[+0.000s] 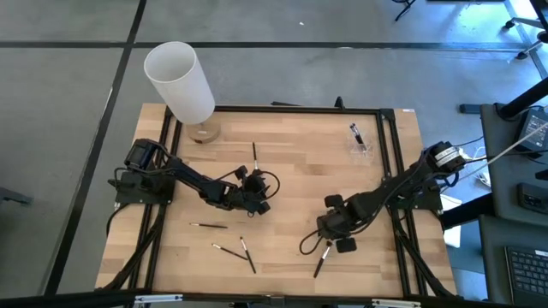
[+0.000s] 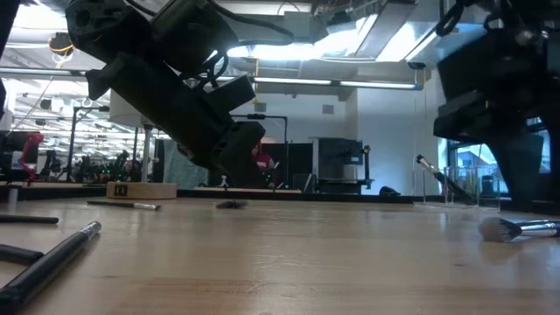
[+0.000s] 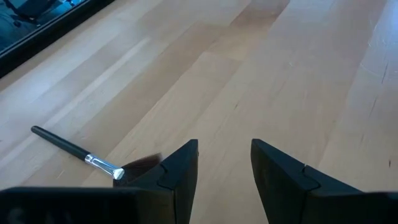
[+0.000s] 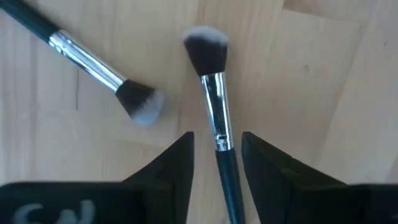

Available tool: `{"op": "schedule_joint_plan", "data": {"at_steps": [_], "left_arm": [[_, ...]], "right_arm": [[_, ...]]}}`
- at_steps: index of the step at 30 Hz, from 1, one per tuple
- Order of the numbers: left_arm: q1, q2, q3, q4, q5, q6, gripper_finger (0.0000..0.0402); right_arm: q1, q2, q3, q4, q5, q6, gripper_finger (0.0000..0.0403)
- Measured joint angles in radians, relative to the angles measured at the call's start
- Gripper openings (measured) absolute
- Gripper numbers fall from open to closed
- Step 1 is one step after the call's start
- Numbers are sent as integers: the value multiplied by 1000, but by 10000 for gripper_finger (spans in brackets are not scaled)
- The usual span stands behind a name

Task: Sort items
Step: Put the powder brush into the bottom section of the transparent organizer

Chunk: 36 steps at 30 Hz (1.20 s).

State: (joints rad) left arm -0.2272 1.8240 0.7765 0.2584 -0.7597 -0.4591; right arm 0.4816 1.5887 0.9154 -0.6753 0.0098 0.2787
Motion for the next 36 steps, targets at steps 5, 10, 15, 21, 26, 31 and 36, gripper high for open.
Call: {"op": "schedule_joint_plan", "data": {"at_steps": [5, 10, 15, 21, 26, 31, 36], "left_arm": [[0, 0, 0, 0, 0, 0, 143], [0, 0, 0, 0, 0, 0, 143], [0, 0, 0, 0, 0, 0, 143], [0, 0, 0, 0, 0, 0, 143], [0, 0, 0, 0, 0, -1, 143], [0, 0, 0, 0, -1, 0, 143], [0, 0, 0, -1, 0, 0, 143]], "right_arm": [[1, 39, 0, 2, 24, 0, 178], [0, 106, 5, 2, 15, -6, 183], [-1, 146, 3, -1, -7, -2, 134], [-3, 147, 3, -1, -22, 51, 42], [-39, 132, 3, -14, -29, 157, 42], [-72, 33, -6, -17, 38, 224, 46], [-110, -153, 8, -110, 271, 277, 53]]}}
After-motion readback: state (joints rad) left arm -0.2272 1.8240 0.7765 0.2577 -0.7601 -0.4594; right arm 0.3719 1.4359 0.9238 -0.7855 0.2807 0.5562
